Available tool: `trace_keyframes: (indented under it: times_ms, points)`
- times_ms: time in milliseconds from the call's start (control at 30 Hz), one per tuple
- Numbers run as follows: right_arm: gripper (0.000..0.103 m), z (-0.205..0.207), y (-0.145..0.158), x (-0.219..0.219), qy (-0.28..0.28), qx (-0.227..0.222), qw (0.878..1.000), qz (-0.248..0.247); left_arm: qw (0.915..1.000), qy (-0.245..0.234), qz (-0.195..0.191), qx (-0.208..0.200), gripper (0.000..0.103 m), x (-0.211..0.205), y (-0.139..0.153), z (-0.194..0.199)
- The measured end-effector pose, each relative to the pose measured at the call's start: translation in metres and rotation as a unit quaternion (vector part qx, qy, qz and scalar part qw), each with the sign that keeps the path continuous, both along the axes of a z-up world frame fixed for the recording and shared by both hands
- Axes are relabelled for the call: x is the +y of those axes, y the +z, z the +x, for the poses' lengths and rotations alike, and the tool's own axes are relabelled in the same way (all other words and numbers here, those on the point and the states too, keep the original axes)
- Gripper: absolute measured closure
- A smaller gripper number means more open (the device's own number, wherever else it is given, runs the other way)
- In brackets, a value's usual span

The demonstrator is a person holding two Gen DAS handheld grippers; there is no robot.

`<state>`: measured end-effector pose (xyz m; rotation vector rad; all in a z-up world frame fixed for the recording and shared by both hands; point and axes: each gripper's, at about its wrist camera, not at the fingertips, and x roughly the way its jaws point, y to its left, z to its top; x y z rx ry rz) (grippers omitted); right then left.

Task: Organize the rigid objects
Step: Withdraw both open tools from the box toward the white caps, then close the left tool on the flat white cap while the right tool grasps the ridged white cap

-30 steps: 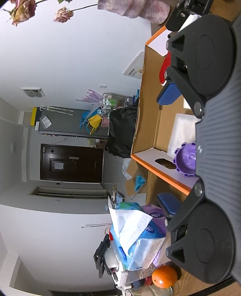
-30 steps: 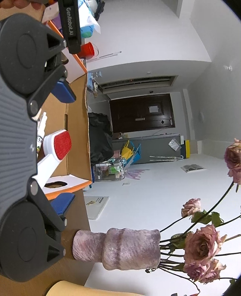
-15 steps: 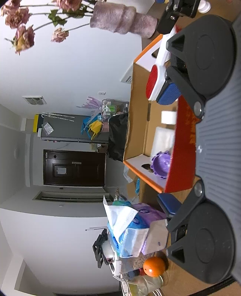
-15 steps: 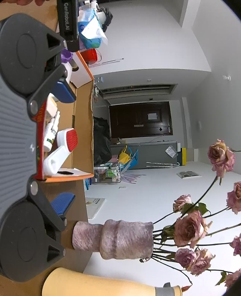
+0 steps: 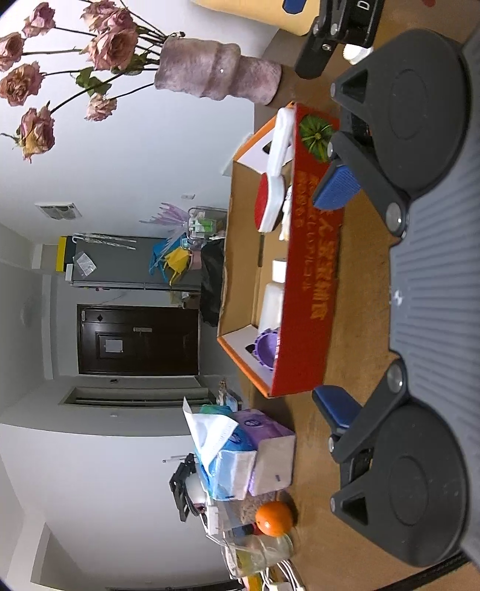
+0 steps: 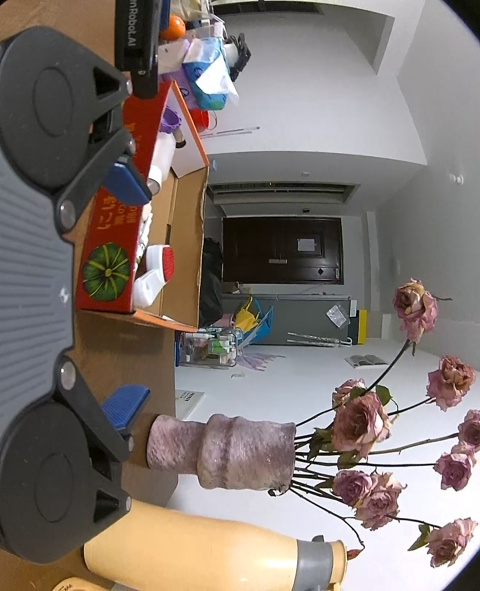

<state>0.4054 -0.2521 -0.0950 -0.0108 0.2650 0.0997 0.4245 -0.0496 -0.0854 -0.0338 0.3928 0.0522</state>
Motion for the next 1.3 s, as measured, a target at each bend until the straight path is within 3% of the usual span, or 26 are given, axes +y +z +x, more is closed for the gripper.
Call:
trace_keyframes:
  times_ms: [600, 1300]
  points:
    - [0.0, -0.036, -0.012, -0.048, 0.01, 0.023, 1.0, -0.006, 0.9993, 0.021, -0.009, 0.029, 0.0, -0.029, -0.013, -0.04]
    - [0.0, -0.03, -0.027, -0.068, 0.008, 0.068, 0.998, 0.015, 0.9927, 0.069, -0.058, 0.08, 0.0, -0.023, -0.035, -0.024]
